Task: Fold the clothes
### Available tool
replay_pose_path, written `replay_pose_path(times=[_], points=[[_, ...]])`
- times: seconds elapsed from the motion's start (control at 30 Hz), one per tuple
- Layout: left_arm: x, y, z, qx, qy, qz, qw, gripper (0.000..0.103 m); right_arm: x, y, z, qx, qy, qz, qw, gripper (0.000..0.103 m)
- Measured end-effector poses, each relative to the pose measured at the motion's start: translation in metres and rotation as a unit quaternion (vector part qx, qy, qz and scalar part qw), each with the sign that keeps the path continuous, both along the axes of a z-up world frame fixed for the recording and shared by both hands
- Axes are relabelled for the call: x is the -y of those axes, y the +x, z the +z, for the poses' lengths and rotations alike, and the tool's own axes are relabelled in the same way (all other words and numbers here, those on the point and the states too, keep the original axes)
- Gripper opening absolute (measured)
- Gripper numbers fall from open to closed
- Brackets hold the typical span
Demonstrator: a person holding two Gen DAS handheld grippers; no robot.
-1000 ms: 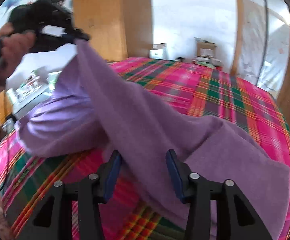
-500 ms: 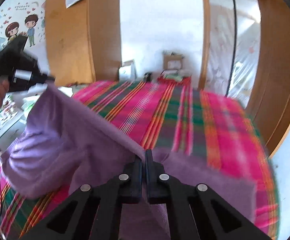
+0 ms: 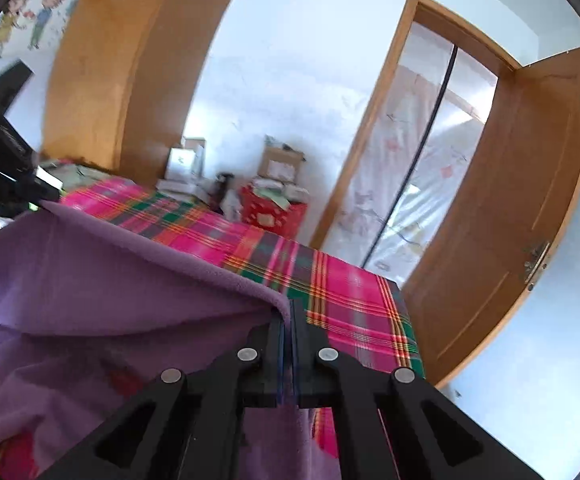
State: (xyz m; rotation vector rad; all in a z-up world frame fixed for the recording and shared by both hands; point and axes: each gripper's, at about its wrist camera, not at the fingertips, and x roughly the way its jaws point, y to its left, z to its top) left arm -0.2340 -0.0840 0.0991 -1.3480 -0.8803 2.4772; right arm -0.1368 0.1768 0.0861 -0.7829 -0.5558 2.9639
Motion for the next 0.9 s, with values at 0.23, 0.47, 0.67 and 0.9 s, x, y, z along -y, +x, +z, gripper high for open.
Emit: replay_pose_path(times=[0.23,0.47,0.67,0.9], points=[[-0.009,-0.036,-0.009,0.008,-0.058,0.004,0.9983,0.007,0.026,-0.044,-0.028,0.018,0.088,-0.001,0.996,0.002],[0.0,-0.063,-0.038,0.042,-0.053,0.016,0.9976,0.006,0.05,-0.072,-0.064,0.042,0.152,-0.017,0.987,0.003],[0.007,-0.061,-0.045,0.048,-0.049,0.003,0.9976,0.014,0.055,-0.081,-0.08,0.077,0.162,-0.006,0.984,0.003],[0.009,-0.033,-0.023,0.03,-0.069,-0.025,0.9968,0.018,0.032,-0.068,-0.047,0.131,0.015,0.045,0.99,0.003]])
